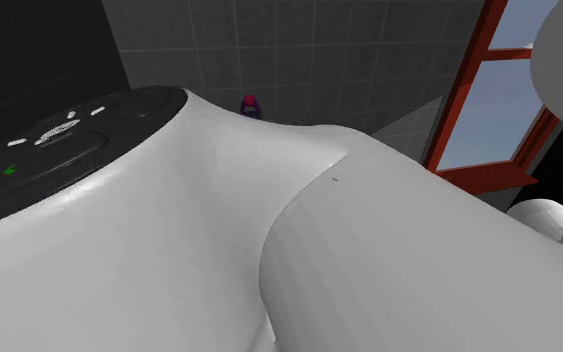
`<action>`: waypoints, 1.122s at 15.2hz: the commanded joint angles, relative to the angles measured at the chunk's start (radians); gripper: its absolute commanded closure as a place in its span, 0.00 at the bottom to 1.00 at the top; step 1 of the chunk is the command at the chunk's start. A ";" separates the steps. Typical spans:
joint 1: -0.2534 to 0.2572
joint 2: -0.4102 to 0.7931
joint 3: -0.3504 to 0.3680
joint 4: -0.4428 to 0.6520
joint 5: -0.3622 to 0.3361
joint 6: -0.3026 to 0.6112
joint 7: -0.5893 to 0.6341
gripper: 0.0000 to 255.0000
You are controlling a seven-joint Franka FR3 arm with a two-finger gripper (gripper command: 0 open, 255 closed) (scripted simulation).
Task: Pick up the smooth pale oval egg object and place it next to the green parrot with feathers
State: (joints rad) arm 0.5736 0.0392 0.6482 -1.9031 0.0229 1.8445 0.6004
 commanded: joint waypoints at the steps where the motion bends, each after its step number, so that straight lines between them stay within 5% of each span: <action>1: 0.032 0.046 0.026 0.042 -0.025 -0.003 0.067 1.00; 17: 0.065 0.146 0.028 -0.062 -0.091 0.180 0.132 1.00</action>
State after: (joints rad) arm 0.6365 0.1750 0.6776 -1.9568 -0.0625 2.0161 0.7280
